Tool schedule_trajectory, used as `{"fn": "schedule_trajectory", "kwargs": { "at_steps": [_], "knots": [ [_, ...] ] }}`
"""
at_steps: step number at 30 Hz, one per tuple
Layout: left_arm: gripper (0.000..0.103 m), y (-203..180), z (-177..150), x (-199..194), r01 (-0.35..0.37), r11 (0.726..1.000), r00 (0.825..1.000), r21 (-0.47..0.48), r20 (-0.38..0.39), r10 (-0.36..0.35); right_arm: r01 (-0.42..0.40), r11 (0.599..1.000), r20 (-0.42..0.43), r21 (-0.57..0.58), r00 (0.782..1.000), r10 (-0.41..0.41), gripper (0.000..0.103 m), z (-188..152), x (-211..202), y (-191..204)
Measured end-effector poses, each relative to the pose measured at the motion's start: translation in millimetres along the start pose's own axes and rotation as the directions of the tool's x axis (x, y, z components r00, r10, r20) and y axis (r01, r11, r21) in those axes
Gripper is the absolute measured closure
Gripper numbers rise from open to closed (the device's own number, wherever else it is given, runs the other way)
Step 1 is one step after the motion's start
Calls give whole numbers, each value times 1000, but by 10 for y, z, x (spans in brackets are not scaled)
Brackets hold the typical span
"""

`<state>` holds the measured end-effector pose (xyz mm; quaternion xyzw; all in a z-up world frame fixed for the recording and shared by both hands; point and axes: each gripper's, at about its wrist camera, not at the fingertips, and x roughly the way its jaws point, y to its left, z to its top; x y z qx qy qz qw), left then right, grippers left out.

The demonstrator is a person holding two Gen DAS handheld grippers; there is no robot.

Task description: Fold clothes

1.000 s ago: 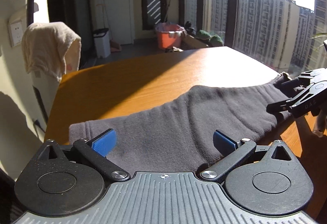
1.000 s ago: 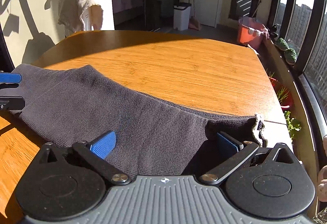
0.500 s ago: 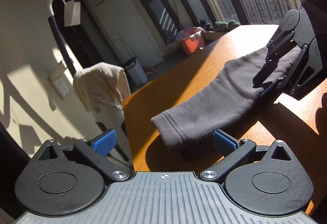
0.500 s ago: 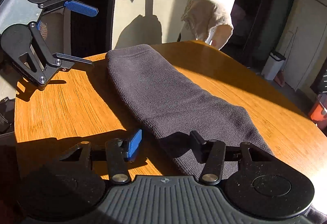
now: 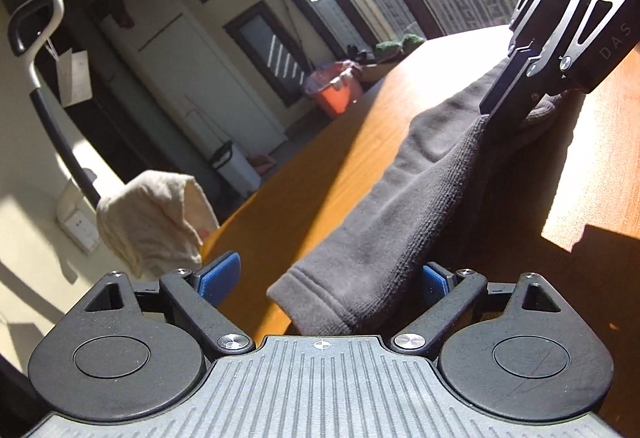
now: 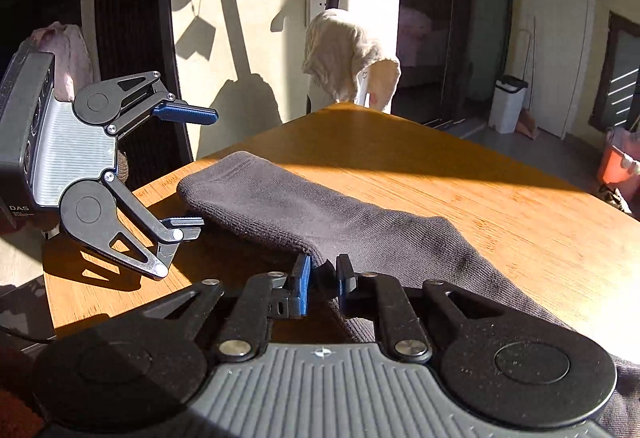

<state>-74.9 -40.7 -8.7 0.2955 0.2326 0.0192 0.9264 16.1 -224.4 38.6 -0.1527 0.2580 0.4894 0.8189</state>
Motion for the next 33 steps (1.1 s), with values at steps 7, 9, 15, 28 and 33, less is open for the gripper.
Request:
{"fn": "schedule_trajectory", "kwargs": {
  "at_steps": [7,9,15,28,33],
  "knots": [
    [76,-8,65,57,46,997,999,-60,-8,-46,261,955,-16,141,965,-261,69,-403,-554,-442],
    [78,-10,89,54,56,996,998,-73,-7,-57,372,900,-38,226,927,-374,58,-598,-795,-644],
    [78,74,129,97,91,982,996,-164,-7,-93,515,718,-148,469,847,-511,47,-1097,-1156,-1243],
    [44,1028,600,805,-83,927,996,-367,3,91,353,763,20,542,902,-432,92,-192,-635,-2258],
    [35,1368,415,1006,-88,795,994,-601,-110,27,421,726,16,544,860,-511,82,-3,-411,-2379]
  ]
}}
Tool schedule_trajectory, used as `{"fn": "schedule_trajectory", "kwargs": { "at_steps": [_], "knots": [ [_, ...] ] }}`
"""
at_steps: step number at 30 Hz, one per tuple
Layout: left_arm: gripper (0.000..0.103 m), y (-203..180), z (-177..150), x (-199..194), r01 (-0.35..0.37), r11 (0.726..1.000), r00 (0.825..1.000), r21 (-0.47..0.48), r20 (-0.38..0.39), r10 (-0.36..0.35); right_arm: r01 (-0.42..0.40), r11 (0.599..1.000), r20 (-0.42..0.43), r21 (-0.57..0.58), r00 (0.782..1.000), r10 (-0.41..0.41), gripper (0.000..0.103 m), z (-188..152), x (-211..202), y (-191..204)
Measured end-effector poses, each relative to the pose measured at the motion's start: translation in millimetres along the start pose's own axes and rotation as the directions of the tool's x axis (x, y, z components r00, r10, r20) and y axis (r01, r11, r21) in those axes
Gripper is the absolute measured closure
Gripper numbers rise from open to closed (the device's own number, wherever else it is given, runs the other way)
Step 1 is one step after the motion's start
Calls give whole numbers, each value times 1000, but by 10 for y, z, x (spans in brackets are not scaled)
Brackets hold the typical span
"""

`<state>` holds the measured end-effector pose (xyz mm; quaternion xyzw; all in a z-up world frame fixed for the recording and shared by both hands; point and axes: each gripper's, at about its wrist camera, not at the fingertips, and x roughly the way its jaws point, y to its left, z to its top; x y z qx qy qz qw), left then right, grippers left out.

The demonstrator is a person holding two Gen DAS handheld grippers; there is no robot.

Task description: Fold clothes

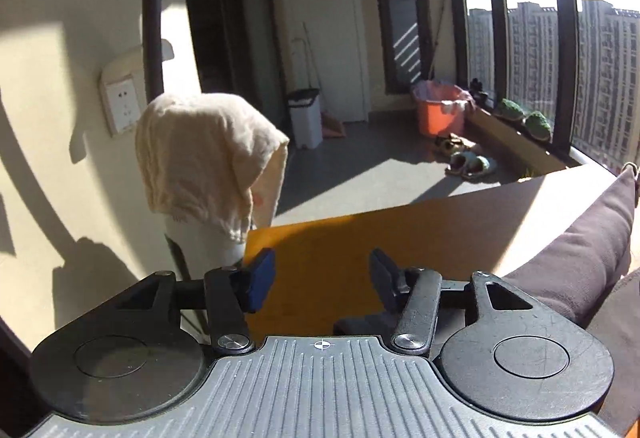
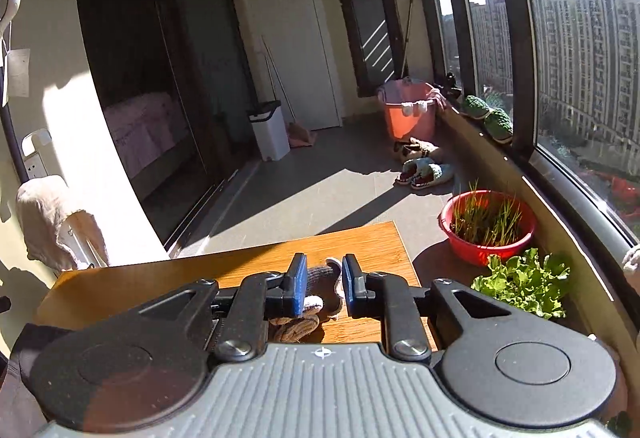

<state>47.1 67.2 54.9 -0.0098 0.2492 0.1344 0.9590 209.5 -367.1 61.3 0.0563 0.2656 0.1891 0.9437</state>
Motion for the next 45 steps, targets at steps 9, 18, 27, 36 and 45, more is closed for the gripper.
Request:
{"fn": "schedule_trajectory", "kwargs": {
  "at_steps": [9,18,27,36,45],
  "knots": [
    [5,-210,-587,-391,343,914,906,-216,-181,-382,-193,971,-243,-143,958,155,45,-870,-361,313],
    [5,-135,-455,476,251,953,944,-173,-174,-280,-204,958,-252,-201,956,151,26,-900,71,613],
    [2,-272,-423,564,239,970,950,-51,-194,-244,-163,958,-241,-235,965,105,24,-840,304,771],
    [0,-419,-509,476,178,983,970,39,-177,-168,-149,946,-221,-289,972,85,20,-965,88,766],
    [0,-586,-570,76,68,998,988,-8,-136,-68,-61,961,-158,-270,987,18,15,-901,182,706]
  ]
}}
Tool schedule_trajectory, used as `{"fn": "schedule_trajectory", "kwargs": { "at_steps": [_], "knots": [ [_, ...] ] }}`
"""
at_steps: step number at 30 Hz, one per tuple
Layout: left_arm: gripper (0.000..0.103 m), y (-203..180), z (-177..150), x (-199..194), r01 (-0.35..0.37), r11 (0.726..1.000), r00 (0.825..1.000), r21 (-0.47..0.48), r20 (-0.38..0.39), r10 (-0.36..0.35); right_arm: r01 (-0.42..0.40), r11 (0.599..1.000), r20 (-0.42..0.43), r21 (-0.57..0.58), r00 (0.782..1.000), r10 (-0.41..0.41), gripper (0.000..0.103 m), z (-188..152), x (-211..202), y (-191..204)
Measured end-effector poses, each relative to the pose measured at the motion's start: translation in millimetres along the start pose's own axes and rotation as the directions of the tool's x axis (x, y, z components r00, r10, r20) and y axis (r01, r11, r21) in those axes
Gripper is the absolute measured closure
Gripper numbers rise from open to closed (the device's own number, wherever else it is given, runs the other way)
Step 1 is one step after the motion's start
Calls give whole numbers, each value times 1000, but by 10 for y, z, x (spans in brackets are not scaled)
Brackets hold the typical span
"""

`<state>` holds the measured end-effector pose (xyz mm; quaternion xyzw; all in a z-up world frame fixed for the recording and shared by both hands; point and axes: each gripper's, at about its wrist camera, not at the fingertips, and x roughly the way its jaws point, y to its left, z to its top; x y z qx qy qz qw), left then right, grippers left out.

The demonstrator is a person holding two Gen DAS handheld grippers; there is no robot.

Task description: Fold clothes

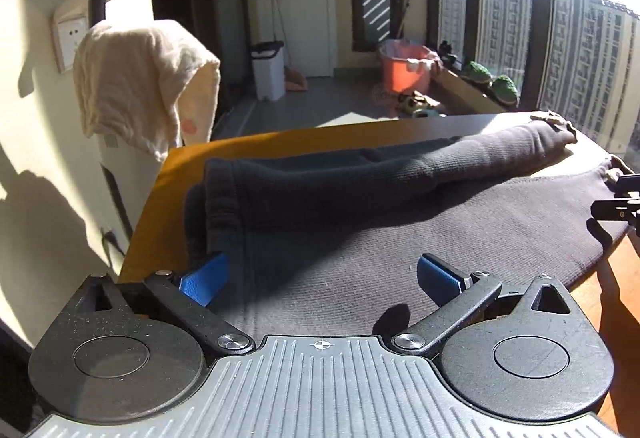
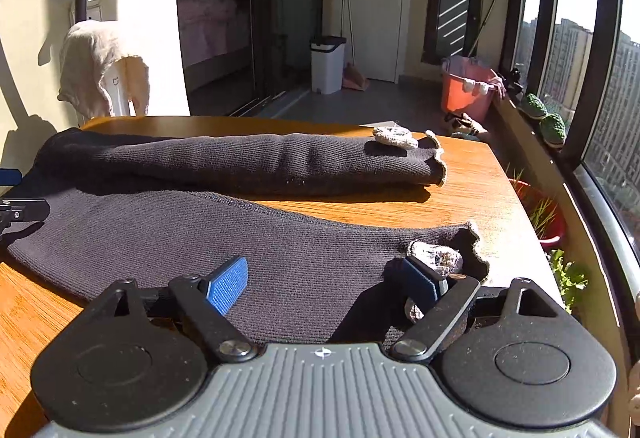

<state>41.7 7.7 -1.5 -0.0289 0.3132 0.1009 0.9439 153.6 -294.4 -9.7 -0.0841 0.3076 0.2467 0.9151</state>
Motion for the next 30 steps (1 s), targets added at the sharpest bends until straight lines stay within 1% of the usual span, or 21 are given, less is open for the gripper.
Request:
{"fn": "schedule_trajectory", "kwargs": {
  "at_steps": [1,2,3,5,7,9,11,13,15,21,30],
  "knots": [
    [0,-40,-53,-96,17,999,1000,-31,5,-16,-4,1000,4,-1,1000,4,12,-48,-67,16],
    [0,-91,-109,-167,24,998,1000,-55,3,-24,-13,1000,5,3,1000,13,3,-92,-132,35],
    [0,-150,-167,-216,20,997,1000,-71,-7,-20,-22,1000,4,10,1000,22,0,-134,-194,50],
    [0,-267,-277,-257,5,995,999,-97,-37,-9,-17,999,-20,45,1000,18,0,-209,-279,88],
    [0,-375,-324,-292,-28,995,998,-101,-62,22,-6,996,-59,85,998,11,0,-278,-336,117],
    [0,-468,-356,-313,-58,994,996,-96,-77,51,28,994,-73,105,997,-20,0,-356,-420,195],
    [0,-558,-370,-309,-91,994,992,-65,-94,85,71,991,-88,110,994,-62,0,-393,-464,285],
    [0,-600,-382,-312,-88,995,992,-53,-94,83,123,985,-103,119,989,-111,0,-416,-486,375],
    [0,-605,-391,-320,-88,995,992,-53,-90,82,142,980,-105,137,986,-128,0,-434,-505,422],
    [0,-630,-417,-338,-113,991,991,-72,-87,107,160,975,-103,155,984,-145,0,-461,-534,451],
    [0,-629,-412,-344,-117,990,990,-77,-82,111,154,977,-100,148,985,-140,0,-458,-529,484]
  ]
}}
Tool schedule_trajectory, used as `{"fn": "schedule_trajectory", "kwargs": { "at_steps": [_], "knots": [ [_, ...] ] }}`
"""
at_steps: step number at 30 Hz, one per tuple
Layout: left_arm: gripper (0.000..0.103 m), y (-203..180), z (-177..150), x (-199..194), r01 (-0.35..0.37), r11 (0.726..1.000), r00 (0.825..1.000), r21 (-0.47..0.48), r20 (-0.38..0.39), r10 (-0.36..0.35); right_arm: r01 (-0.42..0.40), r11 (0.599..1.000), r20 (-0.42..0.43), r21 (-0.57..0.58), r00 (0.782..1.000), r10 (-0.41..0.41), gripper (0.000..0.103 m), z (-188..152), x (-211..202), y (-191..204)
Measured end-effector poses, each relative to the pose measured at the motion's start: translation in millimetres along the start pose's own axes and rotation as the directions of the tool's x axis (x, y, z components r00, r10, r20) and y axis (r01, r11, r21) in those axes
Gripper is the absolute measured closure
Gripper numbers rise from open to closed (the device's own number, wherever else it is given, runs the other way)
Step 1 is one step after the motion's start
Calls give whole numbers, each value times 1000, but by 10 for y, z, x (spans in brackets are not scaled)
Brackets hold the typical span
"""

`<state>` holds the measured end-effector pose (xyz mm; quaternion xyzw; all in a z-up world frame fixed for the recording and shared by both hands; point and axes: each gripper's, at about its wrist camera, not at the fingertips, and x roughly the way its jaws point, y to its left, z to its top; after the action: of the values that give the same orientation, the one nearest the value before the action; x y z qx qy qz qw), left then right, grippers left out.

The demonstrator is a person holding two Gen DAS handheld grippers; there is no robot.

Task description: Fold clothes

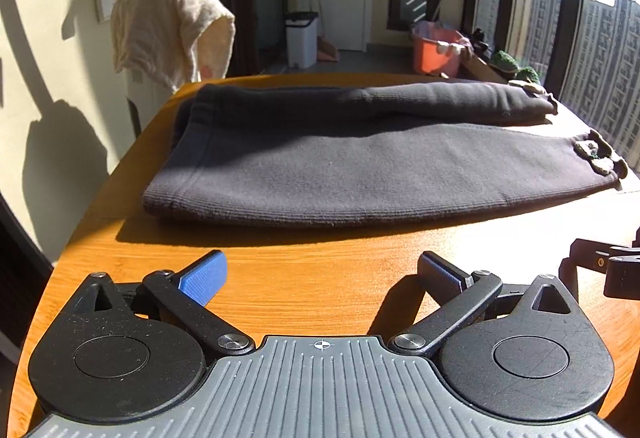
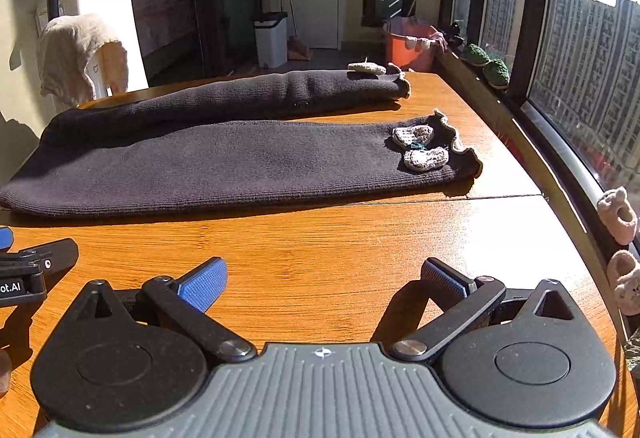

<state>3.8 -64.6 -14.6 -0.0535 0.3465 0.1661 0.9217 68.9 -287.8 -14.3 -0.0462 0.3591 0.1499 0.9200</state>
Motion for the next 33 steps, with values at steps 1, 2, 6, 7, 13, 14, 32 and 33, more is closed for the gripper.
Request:
{"fn": "schedule_trajectory", "kwargs": {
  "at_steps": [1,2,6,7,13,14,32,33],
  "knots": [
    [0,-1,0,-1,-1,1000,1000,-1,0,1,-2,1000,0,-2,1000,2,0,-1,0,7],
    [0,0,0,-1,-2,1000,1000,-2,1,2,-5,1000,1,-4,1000,5,0,-2,0,14],
    [0,5,-1,0,-1,1000,1000,-2,2,1,-8,1000,2,-6,1000,8,0,-3,5,27],
    [0,5,0,0,-1,1000,1000,-2,2,1,-8,1000,2,-6,1000,8,0,-3,6,28],
    [0,8,-6,-6,-3,1000,1000,-5,3,3,-8,1000,3,-6,1000,8,0,-3,11,37],
    [0,8,-6,-7,-4,1000,1000,-5,3,4,-8,1000,3,-6,1000,8,0,-2,12,38],
    [0,15,-17,-27,-8,1000,1000,-10,5,8,-11,1000,4,-7,1000,11,0,-4,10,44],
    [0,16,-17,-26,-8,1000,1000,-10,5,8,-12,1000,4,-7,1000,12,0,-5,8,44]
  ]
}}
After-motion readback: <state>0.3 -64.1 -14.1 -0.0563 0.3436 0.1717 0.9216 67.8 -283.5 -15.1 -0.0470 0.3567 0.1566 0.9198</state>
